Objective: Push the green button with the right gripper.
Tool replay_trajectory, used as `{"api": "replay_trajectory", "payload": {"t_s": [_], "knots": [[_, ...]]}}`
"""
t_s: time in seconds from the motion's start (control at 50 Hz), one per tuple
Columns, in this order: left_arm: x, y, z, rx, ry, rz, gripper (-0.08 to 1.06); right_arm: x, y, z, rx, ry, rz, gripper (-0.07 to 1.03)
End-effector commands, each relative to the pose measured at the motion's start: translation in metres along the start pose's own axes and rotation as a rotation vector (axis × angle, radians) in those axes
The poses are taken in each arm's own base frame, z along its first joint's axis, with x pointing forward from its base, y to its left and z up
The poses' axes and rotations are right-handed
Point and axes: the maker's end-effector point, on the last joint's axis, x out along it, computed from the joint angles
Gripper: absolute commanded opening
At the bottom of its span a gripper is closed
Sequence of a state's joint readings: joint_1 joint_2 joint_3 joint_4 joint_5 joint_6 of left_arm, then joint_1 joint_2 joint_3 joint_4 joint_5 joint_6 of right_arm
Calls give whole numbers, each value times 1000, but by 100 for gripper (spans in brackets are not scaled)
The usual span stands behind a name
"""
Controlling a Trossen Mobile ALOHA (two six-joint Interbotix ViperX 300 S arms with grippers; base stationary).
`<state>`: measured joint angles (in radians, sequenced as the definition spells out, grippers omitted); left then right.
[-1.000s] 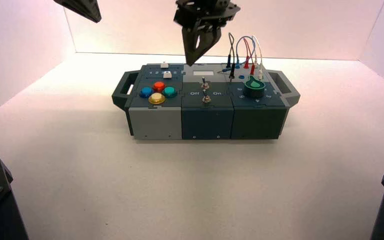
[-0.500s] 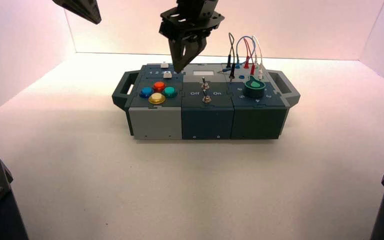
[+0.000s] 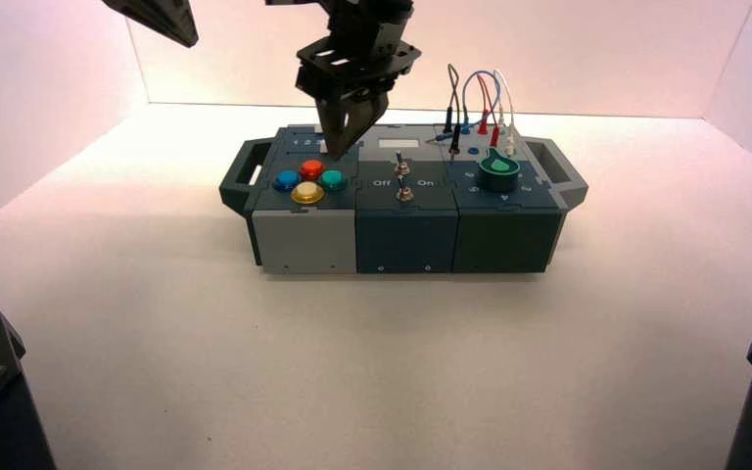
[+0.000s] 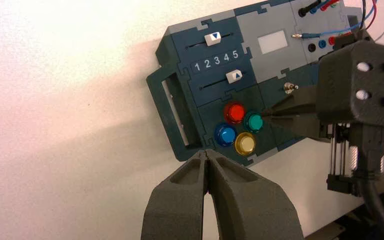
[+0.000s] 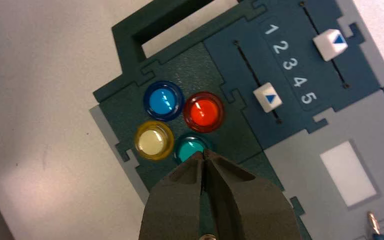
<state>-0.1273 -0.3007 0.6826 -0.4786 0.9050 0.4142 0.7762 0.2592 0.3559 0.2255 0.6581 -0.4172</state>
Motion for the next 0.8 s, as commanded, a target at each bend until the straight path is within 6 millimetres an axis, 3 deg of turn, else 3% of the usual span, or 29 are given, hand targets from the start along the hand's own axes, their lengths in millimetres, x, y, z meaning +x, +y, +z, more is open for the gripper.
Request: {"api": "replay_trajectory", "payload": {"t_s": [0.02, 0.44, 0.8], "knots": [[-7, -1, 8, 9, -28, 2, -3, -8, 2, 11, -5, -32, -3, -2], [-7, -1, 8, 9, -27, 1, -3, 17, 8, -7, 2, 26, 16, -2], [-6, -1, 8, 7, -27, 1, -3, 13, 9, -7, 2, 24, 16, -2]]}}
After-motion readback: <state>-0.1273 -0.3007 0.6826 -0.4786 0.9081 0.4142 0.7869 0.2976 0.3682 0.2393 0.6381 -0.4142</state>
